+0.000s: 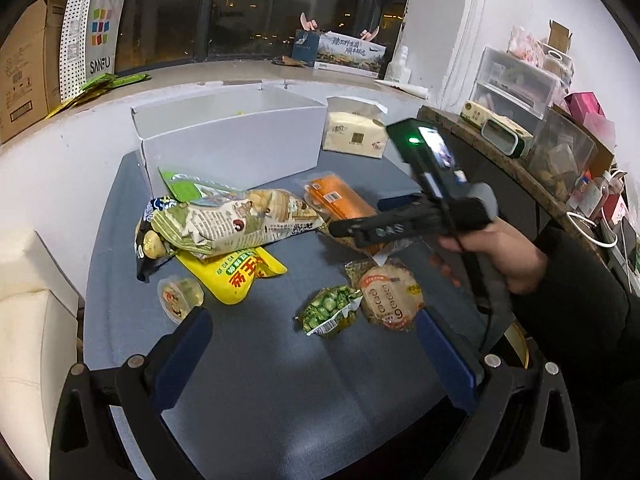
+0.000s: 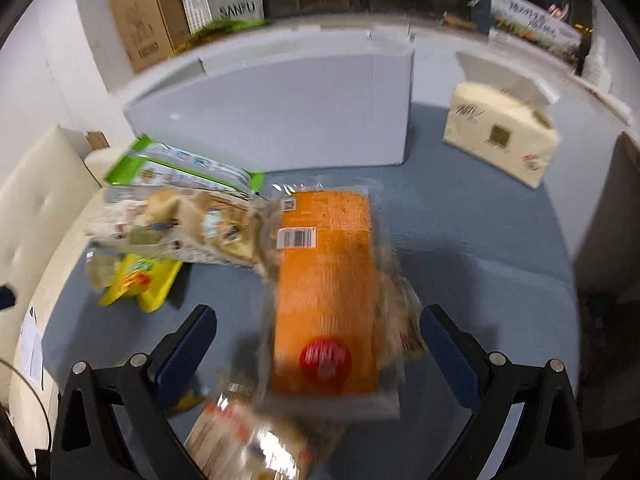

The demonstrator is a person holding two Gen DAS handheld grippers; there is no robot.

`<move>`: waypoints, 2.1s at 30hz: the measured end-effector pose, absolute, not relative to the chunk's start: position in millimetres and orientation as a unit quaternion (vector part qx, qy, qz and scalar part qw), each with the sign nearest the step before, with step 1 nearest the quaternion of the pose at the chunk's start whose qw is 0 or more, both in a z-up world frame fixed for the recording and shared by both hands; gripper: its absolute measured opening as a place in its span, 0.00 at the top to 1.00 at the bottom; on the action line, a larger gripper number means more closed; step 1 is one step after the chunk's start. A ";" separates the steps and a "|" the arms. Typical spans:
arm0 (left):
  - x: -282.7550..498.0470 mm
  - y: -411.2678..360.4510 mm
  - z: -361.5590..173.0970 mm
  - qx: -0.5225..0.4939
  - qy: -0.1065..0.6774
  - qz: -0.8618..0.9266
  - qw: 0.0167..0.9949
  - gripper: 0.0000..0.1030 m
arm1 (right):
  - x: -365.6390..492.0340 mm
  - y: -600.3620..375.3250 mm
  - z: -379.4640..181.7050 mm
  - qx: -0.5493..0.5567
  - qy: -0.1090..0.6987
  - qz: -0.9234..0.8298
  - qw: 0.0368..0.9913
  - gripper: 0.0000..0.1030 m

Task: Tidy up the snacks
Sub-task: 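Grasp the orange cake pack with the right gripper while the left grasps the green pea pack, then carry both packs into the white box and open both grippers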

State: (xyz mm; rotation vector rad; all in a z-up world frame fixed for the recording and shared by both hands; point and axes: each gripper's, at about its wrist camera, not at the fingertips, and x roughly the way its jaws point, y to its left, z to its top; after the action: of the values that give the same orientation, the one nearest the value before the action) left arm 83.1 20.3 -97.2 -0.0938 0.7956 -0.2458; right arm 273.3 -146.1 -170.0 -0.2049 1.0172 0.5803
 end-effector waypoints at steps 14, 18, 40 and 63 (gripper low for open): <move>99.6 11.2 -114.9 -0.039 0.411 -0.131 0.901 0.00 | 276.6 -160.6 -160.9 -0.092 0.452 0.284 0.841 0.44; 112.5 3.2 -123.7 -0.012 0.424 -0.143 0.894 0.00 | 258.6 -174.4 -140.0 -0.074 0.430 0.304 0.847 0.44; 145.5 -41.0 -159.0 0.147 0.431 -0.207 0.866 0.64 | 159.0 -242.1 -97.1 -0.002 0.387 0.326 0.862 0.44; 280.6 135.9 -14.0 -0.203 0.271 -0.065 0.939 0.65 | 351.8 -136.7 -47.5 0.077 0.382 0.352 0.851 0.44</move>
State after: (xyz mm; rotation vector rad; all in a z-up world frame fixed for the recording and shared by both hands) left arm 280.6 135.9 -14.0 -0.4137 0.5531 -0.1329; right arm 351.8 -136.7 -47.5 0.1619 0.8041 0.7418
